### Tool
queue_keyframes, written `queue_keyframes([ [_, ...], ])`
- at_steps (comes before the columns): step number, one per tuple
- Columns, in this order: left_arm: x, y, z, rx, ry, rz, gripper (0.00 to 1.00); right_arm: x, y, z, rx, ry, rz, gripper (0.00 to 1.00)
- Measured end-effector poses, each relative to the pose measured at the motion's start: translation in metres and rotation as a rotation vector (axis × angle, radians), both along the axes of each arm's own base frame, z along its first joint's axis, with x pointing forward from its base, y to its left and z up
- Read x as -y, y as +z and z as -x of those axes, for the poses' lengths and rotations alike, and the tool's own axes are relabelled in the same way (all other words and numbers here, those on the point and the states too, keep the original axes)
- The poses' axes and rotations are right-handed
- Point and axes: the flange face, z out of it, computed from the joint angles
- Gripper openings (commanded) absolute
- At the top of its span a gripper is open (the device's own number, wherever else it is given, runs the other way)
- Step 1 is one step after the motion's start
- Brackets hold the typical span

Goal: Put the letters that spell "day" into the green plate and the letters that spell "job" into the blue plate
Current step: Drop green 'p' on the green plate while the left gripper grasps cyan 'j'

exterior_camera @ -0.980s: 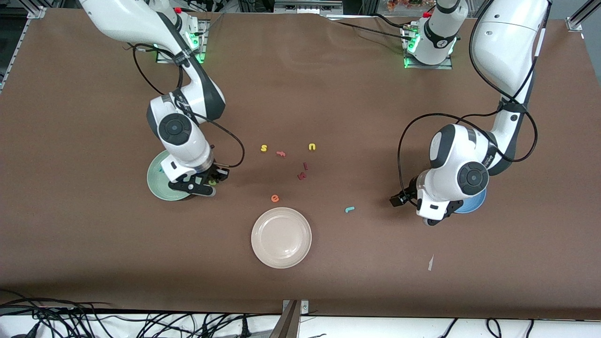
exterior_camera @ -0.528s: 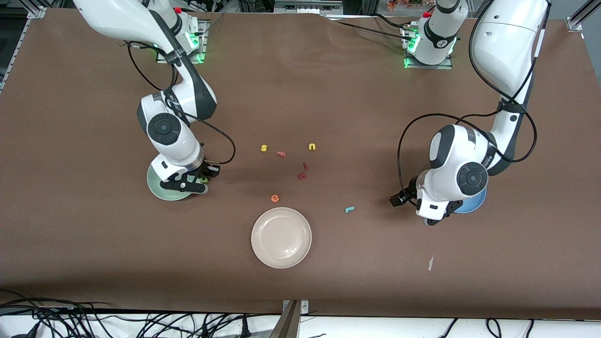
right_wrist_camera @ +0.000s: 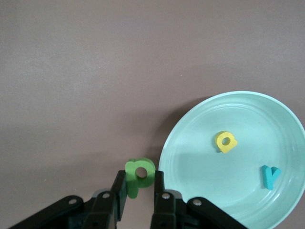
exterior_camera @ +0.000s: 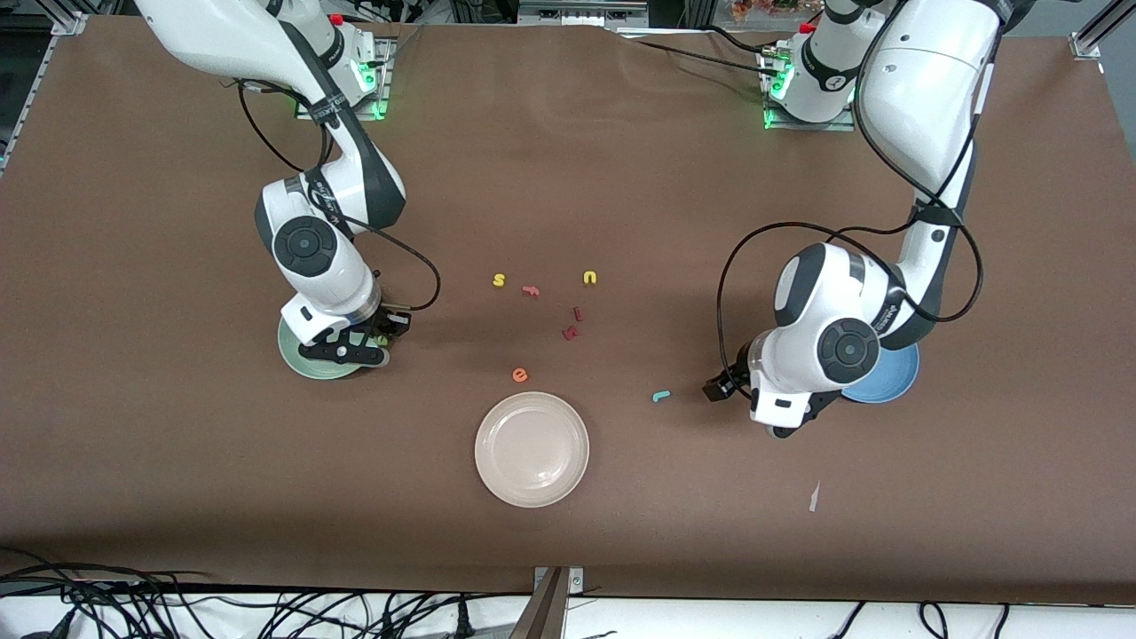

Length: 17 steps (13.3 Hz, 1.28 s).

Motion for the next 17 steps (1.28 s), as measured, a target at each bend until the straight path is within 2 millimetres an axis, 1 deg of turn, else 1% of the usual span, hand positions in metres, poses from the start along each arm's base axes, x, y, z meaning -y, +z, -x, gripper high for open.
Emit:
queue_keyframes([
  [2, -0.002, -0.003, -0.001, -0.007, 0.041, -0.01, 1.0, 0.0, 0.0, 0.0, -0.001, 0.0, 0.0, 0.12],
  [5, 0.002, -0.004, 0.0, -0.025, 0.183, -0.035, 1.0, 0.0, -0.001, 0.001, -0.003, 0.0, 0.001, 0.12],
  [8, 0.027, -0.006, 0.004, -0.024, 0.377, -0.063, 1.0, 0.001, -0.002, 0.002, -0.005, 0.001, 0.002, 0.12],
  [12, 0.069, -0.007, 0.007, 0.028, 0.676, -0.051, 1.0, 0.001, -0.003, 0.002, -0.006, 0.001, 0.002, 0.12],
  [15, 0.092, -0.022, 0.012, 0.064, 0.88, -0.078, 1.0, 0.004, -0.003, 0.001, -0.008, 0.022, 0.004, 0.13],
  [17, 0.095, -0.038, 0.013, 0.082, 0.98, -0.107, 1.0, 0.019, -0.002, -0.003, -0.013, 0.057, 0.008, 0.17],
])
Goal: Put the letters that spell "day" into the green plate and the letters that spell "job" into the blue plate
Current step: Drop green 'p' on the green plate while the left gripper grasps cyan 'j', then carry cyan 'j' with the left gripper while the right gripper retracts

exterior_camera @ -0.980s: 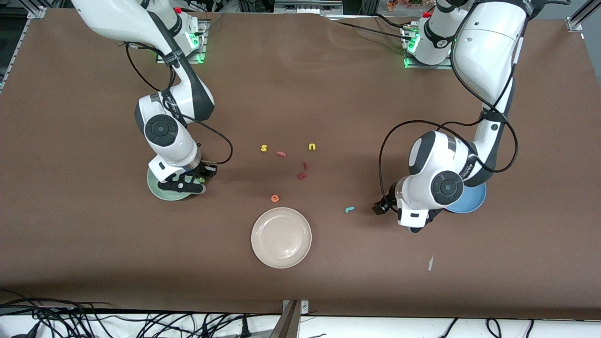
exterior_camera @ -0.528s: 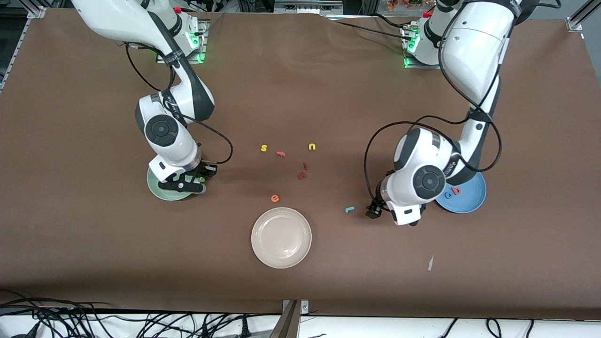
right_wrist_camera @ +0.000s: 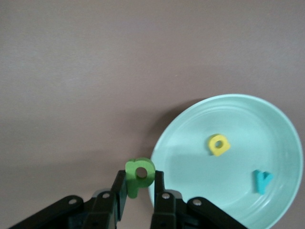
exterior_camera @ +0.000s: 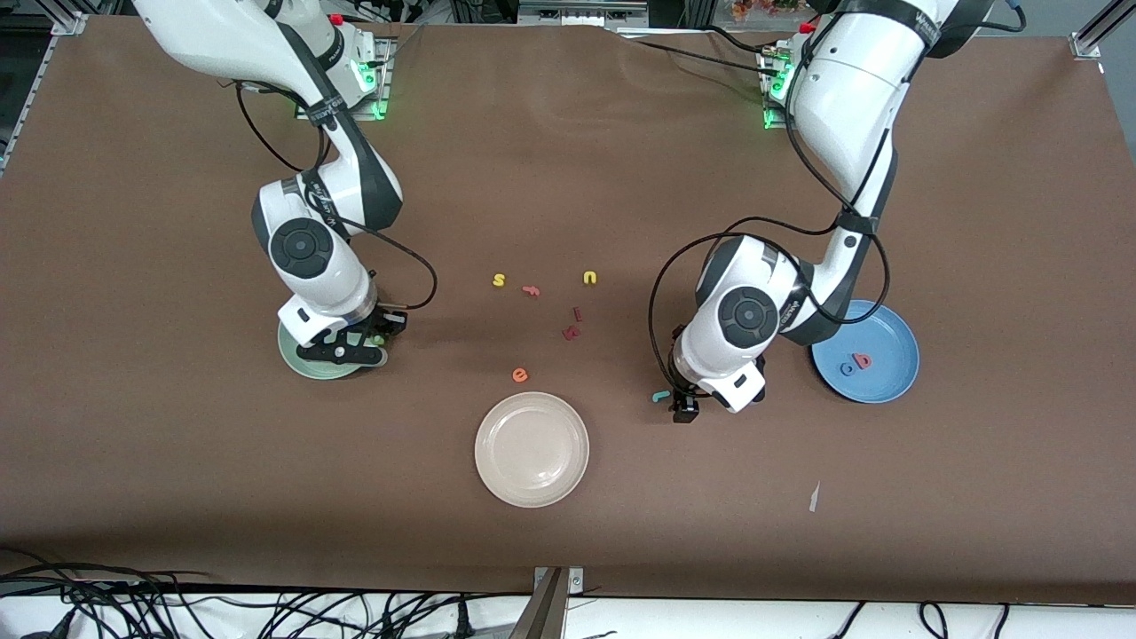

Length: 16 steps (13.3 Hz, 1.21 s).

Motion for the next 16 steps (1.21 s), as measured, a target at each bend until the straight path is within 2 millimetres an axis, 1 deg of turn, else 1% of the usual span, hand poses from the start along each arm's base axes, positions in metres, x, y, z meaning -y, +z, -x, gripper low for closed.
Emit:
queue_keyframes([
  [1, -0.001, -0.011, 0.0, 0.003, 0.043, -0.022, 1.0, 0.013, 0.001, -0.002, -0.004, 0.014, 0.003, 0.22],
  [2, -0.002, -0.022, 0.001, 0.003, 0.083, -0.042, 1.0, 0.027, 0.001, -0.004, -0.007, 0.025, 0.008, 0.46],
  [3, -0.002, -0.033, 0.003, -0.002, 0.116, -0.058, 1.0, 0.039, 0.001, -0.004, -0.01, 0.031, 0.011, 0.8],
  [4, -0.001, -0.044, 0.005, -0.009, 0.138, -0.07, 1.0, 0.049, -0.001, -0.004, -0.009, 0.034, 0.013, 1.0],
  [6, 0.004, -0.056, 0.008, -0.015, 0.167, -0.072, 1.0, 0.059, -0.007, -0.002, -0.004, 0.028, 0.013, 1.0],
  [8, 0.004, -0.055, 0.007, -0.011, 0.193, -0.069, 1.0, 0.061, -0.01, 0.0, -0.005, 0.026, 0.013, 1.0],
  [10, 0.006, -0.048, 0.002, 0.002, 0.217, -0.061, 1.0, 0.063, -0.003, -0.002, 0.008, 0.023, 0.011, 1.0],
  [11, 0.006, -0.047, 0.0, 0.007, 0.226, -0.057, 1.0, 0.063, 0.007, -0.004, 0.018, 0.02, 0.011, 1.0],
  [12, 0.008, -0.046, -0.002, 0.012, 0.233, -0.053, 1.0, 0.063, 0.022, -0.008, 0.021, 0.016, 0.014, 1.0],
  [13, 0.009, -0.048, -0.004, 0.014, 0.239, -0.051, 1.0, 0.063, 0.044, -0.013, 0.015, 0.008, 0.021, 1.0],
  [15, 0.014, -0.054, -0.005, 0.015, 0.24, -0.049, 0.97, 0.063, 0.1, -0.022, -0.004, -0.005, 0.038, 1.0],
  [16, 0.017, -0.057, -0.005, 0.014, 0.239, -0.049, 0.93, 0.063, 0.129, -0.023, -0.008, 0.003, 0.034, 1.0],
])
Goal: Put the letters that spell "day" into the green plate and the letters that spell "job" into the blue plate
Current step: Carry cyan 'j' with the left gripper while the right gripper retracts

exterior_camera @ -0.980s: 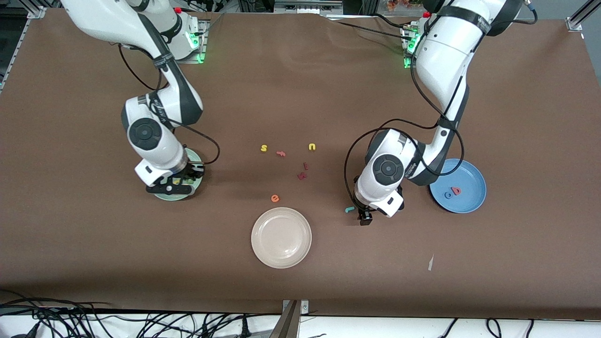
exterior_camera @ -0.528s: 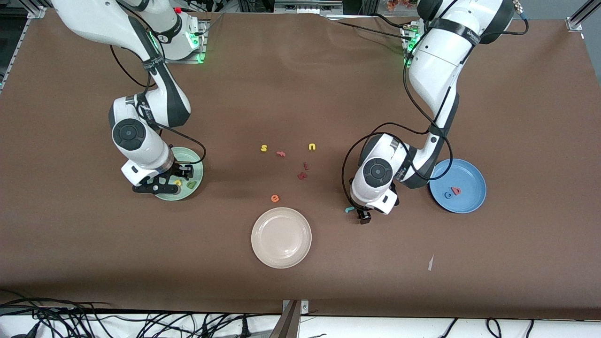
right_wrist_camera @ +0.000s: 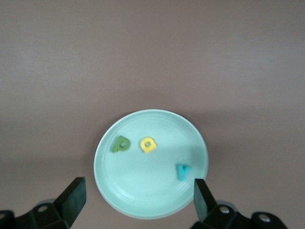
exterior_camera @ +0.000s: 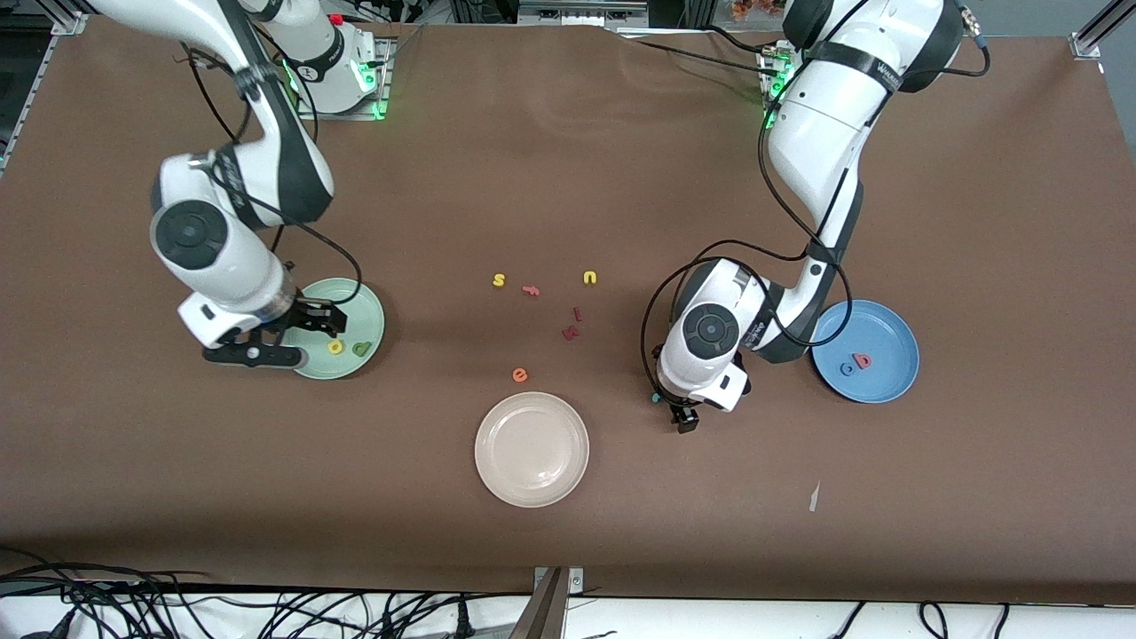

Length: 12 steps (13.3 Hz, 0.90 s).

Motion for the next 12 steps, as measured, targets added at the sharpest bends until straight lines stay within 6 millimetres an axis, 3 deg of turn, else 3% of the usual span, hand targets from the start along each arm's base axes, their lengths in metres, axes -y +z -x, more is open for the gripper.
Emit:
queue_keyframes([
  [2, 0.003, -0.004, 0.0, 0.0, -0.003, 0.001, 0.78, -0.001, 0.049, 0.004, 0.0, 0.03, -0.065, 1.0],
  [4, 0.004, -0.003, -0.001, 0.008, -0.004, 0.005, 0.32, 0.007, 0.081, 0.013, -0.001, 0.056, -0.102, 1.0],
  [6, 0.005, -0.001, -0.002, 0.017, -0.006, 0.01, 0.0, 0.027, 0.104, 0.02, -0.004, 0.055, -0.115, 1.0],
  [10, 0.005, 0.002, -0.005, 0.031, -0.079, 0.008, 0.0, 0.074, 0.168, 0.034, -0.026, 0.081, -0.126, 1.0],
  [12, 0.006, 0.002, -0.005, 0.033, -0.137, 0.005, 0.0, 0.08, 0.176, 0.035, -0.02, 0.079, -0.129, 1.0],
])
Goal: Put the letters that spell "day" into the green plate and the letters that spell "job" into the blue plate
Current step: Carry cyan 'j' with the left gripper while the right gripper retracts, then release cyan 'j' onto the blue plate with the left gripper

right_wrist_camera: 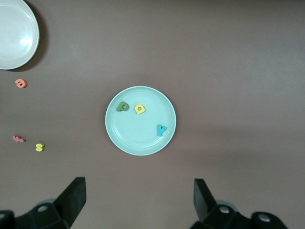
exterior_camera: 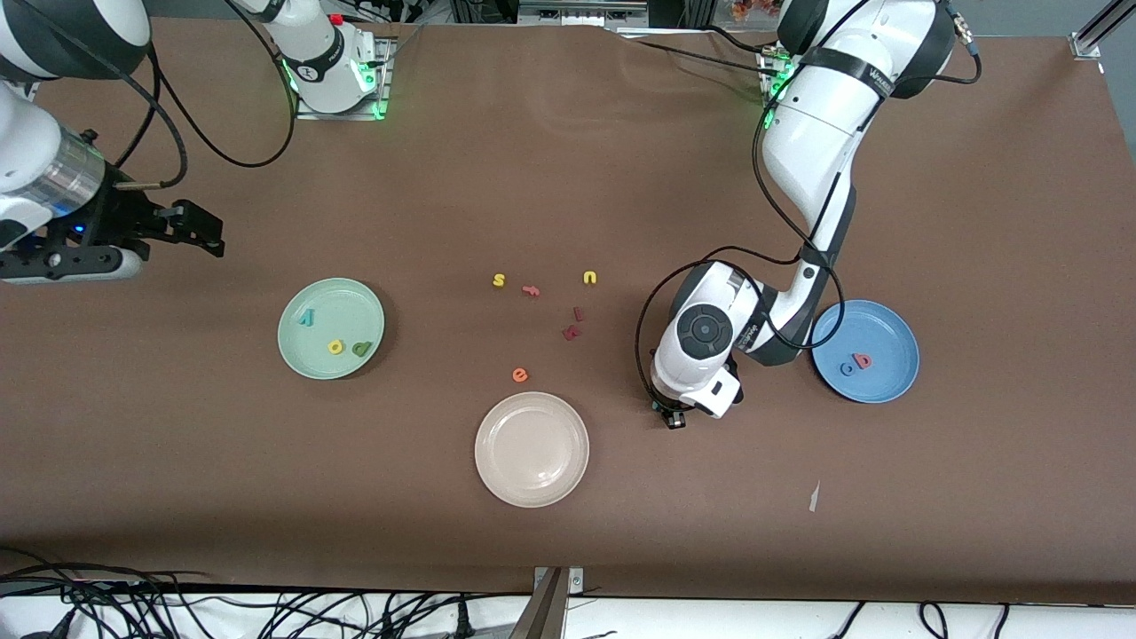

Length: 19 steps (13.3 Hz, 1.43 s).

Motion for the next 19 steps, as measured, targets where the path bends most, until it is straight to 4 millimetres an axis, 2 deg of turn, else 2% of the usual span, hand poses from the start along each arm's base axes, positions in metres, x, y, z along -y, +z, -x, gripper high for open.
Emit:
queue_keyframes([
  [2, -0.001, 0.0, 0.001, -0.013, -0.126, -0.02, 0.0, 0.0, -0.003, -0.001, -0.005, 0.0, 0.001, 1.0],
  [4, -0.007, 0.002, 0.006, -0.098, -0.338, -0.069, 0.0, -0.004, -0.003, -0.001, -0.005, 0.007, 0.001, 1.0],
  [6, -0.022, 0.009, 0.011, -0.203, -0.573, -0.1, 0.0, -0.009, -0.003, -0.001, -0.004, 0.015, 0.0, 1.0],
  [7, -0.037, 0.017, 0.01, -0.255, -0.695, -0.102, 0.0, -0.008, -0.003, -0.001, -0.005, 0.013, 0.0, 1.0],
  [11, -0.119, 0.066, 0.004, -0.353, -1.14, -0.052, 0.0, -0.004, -0.014, -0.007, -0.022, 0.005, 0.004, 1.0],
  [13, -0.178, 0.096, 0.009, -0.344, -1.315, -0.013, 0.0, -0.004, -0.017, -0.008, -0.025, 0.004, 0.005, 1.0],
  [15, -0.242, 0.113, 0.023, -0.297, -1.422, 0.003, 0.0, -0.002, -0.015, -0.009, -0.023, 0.008, 0.005, 1.0],
  [17, -0.284, 0.104, 0.046, -0.232, -1.489, -0.012, 0.0, 0.003, -0.014, -0.01, -0.021, 0.017, 0.005, 1.0],
  [19, -0.306, 0.071, 0.071, -0.182, -1.555, -0.07, 0.0, 0.006, -0.014, -0.01, -0.022, 0.029, 0.005, 1.0],
])
